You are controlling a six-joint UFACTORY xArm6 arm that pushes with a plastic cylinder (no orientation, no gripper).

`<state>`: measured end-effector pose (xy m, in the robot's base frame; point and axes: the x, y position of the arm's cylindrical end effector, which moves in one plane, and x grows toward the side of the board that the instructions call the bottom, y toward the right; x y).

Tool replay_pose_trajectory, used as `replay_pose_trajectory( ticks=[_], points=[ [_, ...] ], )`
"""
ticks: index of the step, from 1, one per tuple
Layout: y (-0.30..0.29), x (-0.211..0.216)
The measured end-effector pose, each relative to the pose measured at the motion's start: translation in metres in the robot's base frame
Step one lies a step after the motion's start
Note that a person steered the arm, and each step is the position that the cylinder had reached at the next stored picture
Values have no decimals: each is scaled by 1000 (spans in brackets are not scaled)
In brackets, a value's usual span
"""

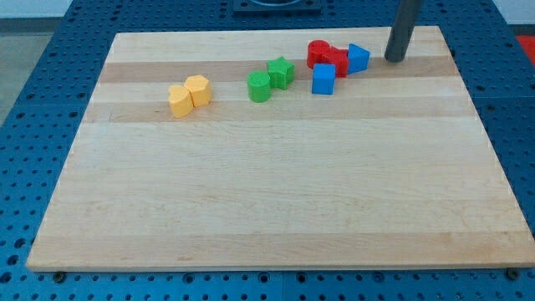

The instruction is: Slide red circle along with red star towards bottom of the board

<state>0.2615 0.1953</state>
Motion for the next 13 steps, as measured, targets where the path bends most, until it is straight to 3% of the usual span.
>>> replay_pose_trajectory(
  ticks=[2,5,8,11,13],
  points=[
    [-52,-13],
    [-61,13],
    [-61,88],
    [-62,192],
    [-115,217]
  ],
)
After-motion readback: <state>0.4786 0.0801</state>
